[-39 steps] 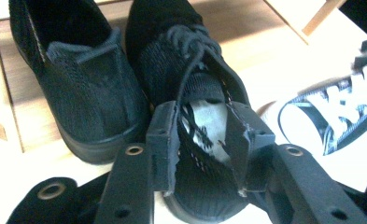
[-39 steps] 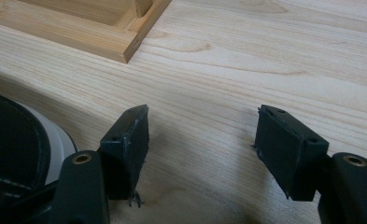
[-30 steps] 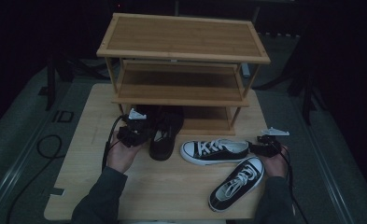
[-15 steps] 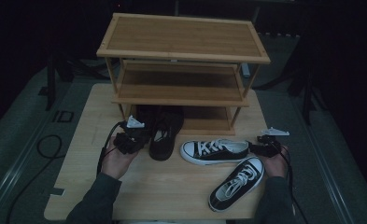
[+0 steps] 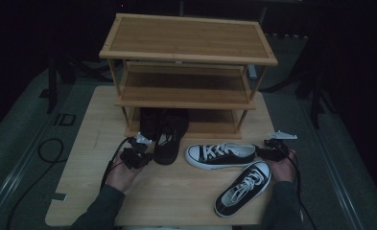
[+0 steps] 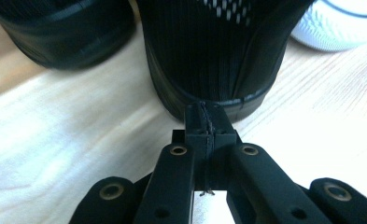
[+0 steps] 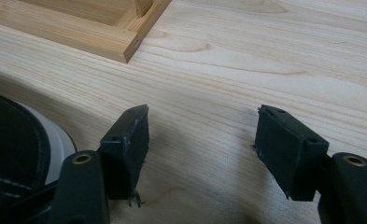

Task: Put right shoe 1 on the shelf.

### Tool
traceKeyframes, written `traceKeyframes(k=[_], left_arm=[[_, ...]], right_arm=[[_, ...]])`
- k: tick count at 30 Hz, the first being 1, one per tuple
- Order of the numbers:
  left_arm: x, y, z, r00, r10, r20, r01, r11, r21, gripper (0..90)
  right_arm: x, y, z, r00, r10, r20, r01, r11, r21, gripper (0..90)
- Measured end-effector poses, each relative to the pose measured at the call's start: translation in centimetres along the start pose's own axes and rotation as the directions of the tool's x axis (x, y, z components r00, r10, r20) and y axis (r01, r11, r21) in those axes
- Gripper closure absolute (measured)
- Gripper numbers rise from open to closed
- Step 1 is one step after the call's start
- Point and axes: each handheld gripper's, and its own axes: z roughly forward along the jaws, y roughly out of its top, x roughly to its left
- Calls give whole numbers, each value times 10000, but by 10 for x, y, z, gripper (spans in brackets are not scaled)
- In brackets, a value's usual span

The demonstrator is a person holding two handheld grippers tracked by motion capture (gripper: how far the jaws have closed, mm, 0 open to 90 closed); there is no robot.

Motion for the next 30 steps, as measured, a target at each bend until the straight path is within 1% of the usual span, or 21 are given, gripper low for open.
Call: traceKeyframes(k=[2, 4, 7, 10, 15, 17, 19, 22, 25, 26, 29, 30], left_arm=[[-2, -1, 3, 9999, 114, 39, -115, 9999, 84, 899], [-4, -1, 7, 9998, 203, -29, -202, 9996, 191, 899], [-7, 1, 10, 9993, 366, -83, -362, 9987, 353, 899], [-11, 4, 12, 9989, 447, -160, -440, 9981, 437, 899], [-20, 8, 17, 9982, 588, -142, -582, 9975, 398, 899], [-23, 11, 19, 9981, 610, -65, -607, 9974, 381, 898], [-26, 15, 21, 9976, 680, -139, -675, 9971, 362, 898], [-30, 20, 23, 9976, 652, -214, -645, 9974, 310, 898], [-33, 21, 23, 9974, 683, -249, -675, 9973, 294, 898], [-35, 21, 23, 9974, 706, -142, -702, 9972, 273, 897], [-43, 19, 23, 9943, 1068, 16, -1068, 9936, 357, 897], [-43, 19, 23, 9943, 1068, 16, -1068, 9936, 357, 897]], right_arm=[[0, 0, 0, 10000, -6, 2, 6, 10000, 2, 350], [0, 0, 0, 10000, -8, 2, 8, 10000, 2, 350], [0, 0, 0, 10000, 0, 1, 0, 10000, 0, 349], [0, 0, 0, 10000, -10, 5, 10, 10000, 4, 350], [0, 0, 0, 10000, -9, 4, 9, 10000, 4, 350], [0, 0, 0, 10000, 2, 2, -2, 10000, 0, 350], [0, 0, 0, 10000, 0, 1, 0, 10000, 0, 350], [0, 0, 0, 10000, 0, -2, 0, 10000, 0, 349], [0, 0, 0, 10000, 2, -5, -2, 10000, -1, 349], [0, 0, 0, 10000, 2, -4, -2, 10000, 0, 349], [0, 0, 0, 10000, -15, 1, 15, 10000, 14, 349], [0, 0, 0, 10000, -15, 1, 15, 10000, 14, 349]])
